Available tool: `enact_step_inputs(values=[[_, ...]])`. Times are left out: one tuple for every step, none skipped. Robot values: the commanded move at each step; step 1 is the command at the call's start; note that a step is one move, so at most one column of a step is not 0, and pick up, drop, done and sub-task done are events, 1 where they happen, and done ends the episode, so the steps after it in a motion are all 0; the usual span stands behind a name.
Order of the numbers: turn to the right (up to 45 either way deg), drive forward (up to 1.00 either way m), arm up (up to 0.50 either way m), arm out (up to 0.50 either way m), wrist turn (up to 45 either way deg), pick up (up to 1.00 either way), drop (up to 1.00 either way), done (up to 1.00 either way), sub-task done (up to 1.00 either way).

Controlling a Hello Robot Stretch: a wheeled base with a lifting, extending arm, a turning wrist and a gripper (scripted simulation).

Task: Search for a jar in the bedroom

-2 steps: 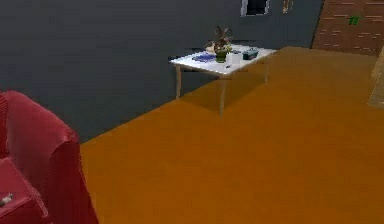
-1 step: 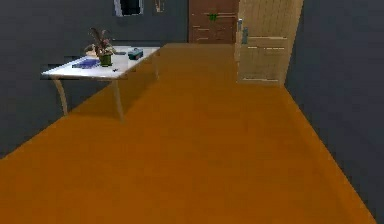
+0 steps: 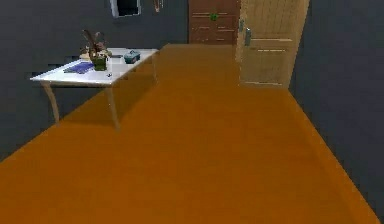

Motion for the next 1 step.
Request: enact_step_inputs(values=[[3.0, 0.0, 0.0, 0.0, 0.0, 0.0, 0.0, 0.0, 0.0]])
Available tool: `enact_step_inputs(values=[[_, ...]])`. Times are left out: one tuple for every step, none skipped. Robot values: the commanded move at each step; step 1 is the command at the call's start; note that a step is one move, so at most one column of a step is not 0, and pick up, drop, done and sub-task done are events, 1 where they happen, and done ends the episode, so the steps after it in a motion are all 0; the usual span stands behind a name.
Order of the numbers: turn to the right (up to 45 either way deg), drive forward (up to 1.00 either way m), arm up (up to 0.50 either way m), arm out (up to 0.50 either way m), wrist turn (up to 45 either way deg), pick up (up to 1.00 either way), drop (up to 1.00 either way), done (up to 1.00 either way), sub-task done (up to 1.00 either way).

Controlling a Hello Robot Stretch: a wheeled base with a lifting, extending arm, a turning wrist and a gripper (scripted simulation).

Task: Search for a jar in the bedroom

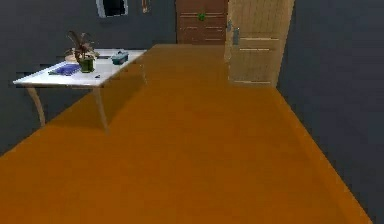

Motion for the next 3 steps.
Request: enact_step_inputs(values=[[0.0, 1.0, 0.0, 0.0, 0.0, 0.0, 0.0, 0.0, 0.0], [3.0, 0.0, 0.0, 0.0, 0.0, 0.0, 0.0, 0.0, 0.0], [0.0, 1.0, 0.0, 0.0, 0.0, 0.0, 0.0, 0.0, 0.0]])
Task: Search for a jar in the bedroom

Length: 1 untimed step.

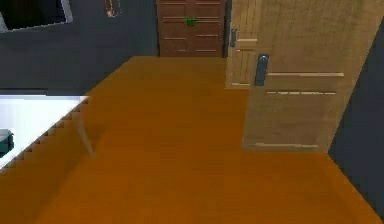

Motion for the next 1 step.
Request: enact_step_inputs(values=[[0.0, 1.0, 0.0, 0.0, 0.0, 0.0, 0.0, 0.0, 0.0]])
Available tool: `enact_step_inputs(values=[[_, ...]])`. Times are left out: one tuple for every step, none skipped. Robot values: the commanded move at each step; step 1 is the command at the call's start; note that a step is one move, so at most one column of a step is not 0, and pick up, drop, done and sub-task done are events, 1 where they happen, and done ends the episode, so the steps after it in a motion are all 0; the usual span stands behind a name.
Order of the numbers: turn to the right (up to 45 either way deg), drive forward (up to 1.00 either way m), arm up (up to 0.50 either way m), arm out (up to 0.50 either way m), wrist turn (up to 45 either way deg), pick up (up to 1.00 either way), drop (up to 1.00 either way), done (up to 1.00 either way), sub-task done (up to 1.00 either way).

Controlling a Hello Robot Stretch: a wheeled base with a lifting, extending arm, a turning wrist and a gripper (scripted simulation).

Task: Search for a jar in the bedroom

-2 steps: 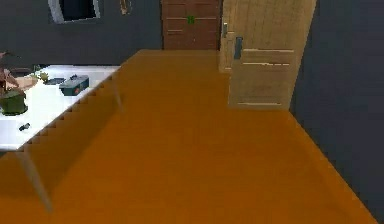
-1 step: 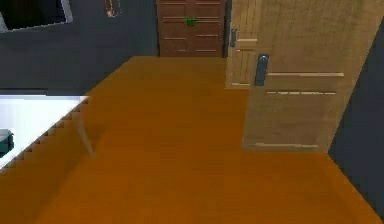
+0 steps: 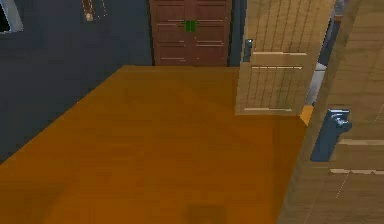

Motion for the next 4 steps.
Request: enact_step_inputs(values=[[3.0, 0.0, 0.0, 0.0, 0.0, 0.0, 0.0, 0.0, 0.0], [0.0, 0.55, 0.0, 0.0, 0.0, 0.0, 0.0, 0.0, 0.0], [0.0, 0.65, 0.0, 0.0, 0.0, 0.0, 0.0, 0.0, 0.0], [45.0, 0.0, 0.0, 0.0, 0.0, 0.0, 0.0, 0.0, 0.0]])
